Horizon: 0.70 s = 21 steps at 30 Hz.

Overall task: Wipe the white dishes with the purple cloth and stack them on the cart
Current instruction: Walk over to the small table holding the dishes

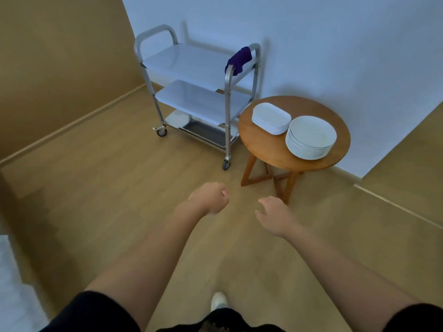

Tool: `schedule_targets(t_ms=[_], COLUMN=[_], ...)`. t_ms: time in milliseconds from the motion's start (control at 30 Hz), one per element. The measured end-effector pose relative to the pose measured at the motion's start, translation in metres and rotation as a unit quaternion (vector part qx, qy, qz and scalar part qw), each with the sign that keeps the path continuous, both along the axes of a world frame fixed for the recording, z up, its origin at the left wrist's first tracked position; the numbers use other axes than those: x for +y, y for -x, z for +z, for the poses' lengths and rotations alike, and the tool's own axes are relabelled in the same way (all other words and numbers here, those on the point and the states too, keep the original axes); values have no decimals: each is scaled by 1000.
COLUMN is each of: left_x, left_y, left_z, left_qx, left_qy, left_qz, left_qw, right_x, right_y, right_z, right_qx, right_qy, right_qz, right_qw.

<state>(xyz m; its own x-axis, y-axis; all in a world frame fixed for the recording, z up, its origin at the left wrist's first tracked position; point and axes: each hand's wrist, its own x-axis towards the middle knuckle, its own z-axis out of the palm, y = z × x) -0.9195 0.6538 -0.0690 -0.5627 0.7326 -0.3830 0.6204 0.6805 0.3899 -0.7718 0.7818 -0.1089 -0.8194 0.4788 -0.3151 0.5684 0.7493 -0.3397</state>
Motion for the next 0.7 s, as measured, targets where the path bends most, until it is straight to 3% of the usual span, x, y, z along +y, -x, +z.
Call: schedule_targets(t_ms=[400, 700], left_x=[110, 248], left_y=[173, 296], left_z=[-3, -5], left_qx=[-8, -17], left_qy=[-12, -21], left_qz=[-5, 2], left_qw=[1000, 1000], right_x=[111, 243], right_y=[172, 306], right_z=[2, -7], right_qx=[45, 15], right_qy=[45, 31], right_qz=[-53, -7], right_qw=[997, 999])
